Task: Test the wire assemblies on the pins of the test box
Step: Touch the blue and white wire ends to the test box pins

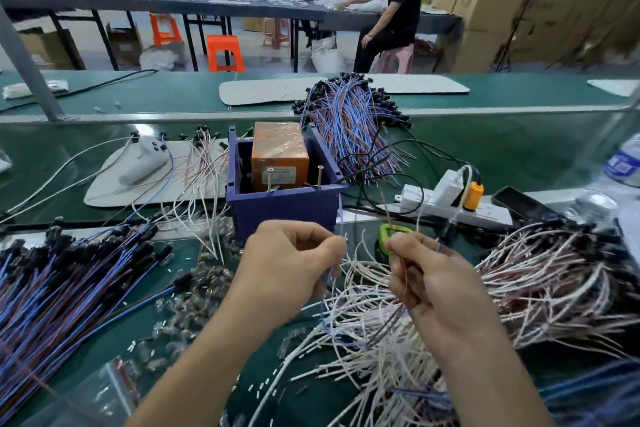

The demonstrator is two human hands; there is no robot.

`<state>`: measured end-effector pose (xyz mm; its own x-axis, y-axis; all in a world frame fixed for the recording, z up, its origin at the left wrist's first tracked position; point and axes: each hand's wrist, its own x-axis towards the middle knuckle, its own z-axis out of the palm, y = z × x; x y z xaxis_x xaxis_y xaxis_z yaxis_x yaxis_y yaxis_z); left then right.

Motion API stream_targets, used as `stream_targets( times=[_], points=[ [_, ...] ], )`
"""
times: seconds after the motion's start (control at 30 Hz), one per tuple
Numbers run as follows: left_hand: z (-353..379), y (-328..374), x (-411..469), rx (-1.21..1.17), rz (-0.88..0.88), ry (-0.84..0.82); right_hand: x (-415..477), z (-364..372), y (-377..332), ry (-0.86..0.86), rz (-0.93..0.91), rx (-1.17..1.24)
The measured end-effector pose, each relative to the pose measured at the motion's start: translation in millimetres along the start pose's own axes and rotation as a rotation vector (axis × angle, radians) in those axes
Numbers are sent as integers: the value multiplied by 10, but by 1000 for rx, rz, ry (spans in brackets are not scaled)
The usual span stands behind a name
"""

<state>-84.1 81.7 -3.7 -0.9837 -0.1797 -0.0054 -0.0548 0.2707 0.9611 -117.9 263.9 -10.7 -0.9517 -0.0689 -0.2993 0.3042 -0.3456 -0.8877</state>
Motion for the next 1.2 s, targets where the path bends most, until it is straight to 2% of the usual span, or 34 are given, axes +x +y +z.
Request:
stream_targets(
  times=[0.13,0.33,0.47,0.57,0.63,0.77,0.83,0.87,0.93,0.97,1.13,1.2],
  points=[
    [406,88,-153,-59,-7,-133,-164,-157,-55,7,-2,-69],
    [776,313,-201,-211,-27,-103,-434,-481,-225,-41,-58,-185],
    [953,447,-186,-339,-99,-328,-623,-712,-374,-87,-56,-190],
    [1047,548,-182,-285,-106,-463,-750,-865,-447,-111,-57,-183],
    [1157,582,-163,-301,-144,-435,-776,-1042,-448,-38,-69,-107],
    [1311,537,-186,-405,-285,-274,-823,-1538,-485,126,-148,241],
    [1304,468,-217,-293,-254,-245,-835,-1826,-504,169,-205,365],
    [1279,409,-239,-155,-193,-225,-828,-1972,-507,201,-227,365],
    [1216,315,-284,192,-43,-188,-793,-2240,-505,304,-243,232],
    [1189,298,-308,291,-7,-187,-764,-2347,-503,368,-238,120],
    [1110,237,-381,262,-79,-306,-567,-2791,-503,692,-197,-464],
    [1071,187,-378,325,-65,-392,-498,-2891,-504,825,-192,-728]
  ],
)
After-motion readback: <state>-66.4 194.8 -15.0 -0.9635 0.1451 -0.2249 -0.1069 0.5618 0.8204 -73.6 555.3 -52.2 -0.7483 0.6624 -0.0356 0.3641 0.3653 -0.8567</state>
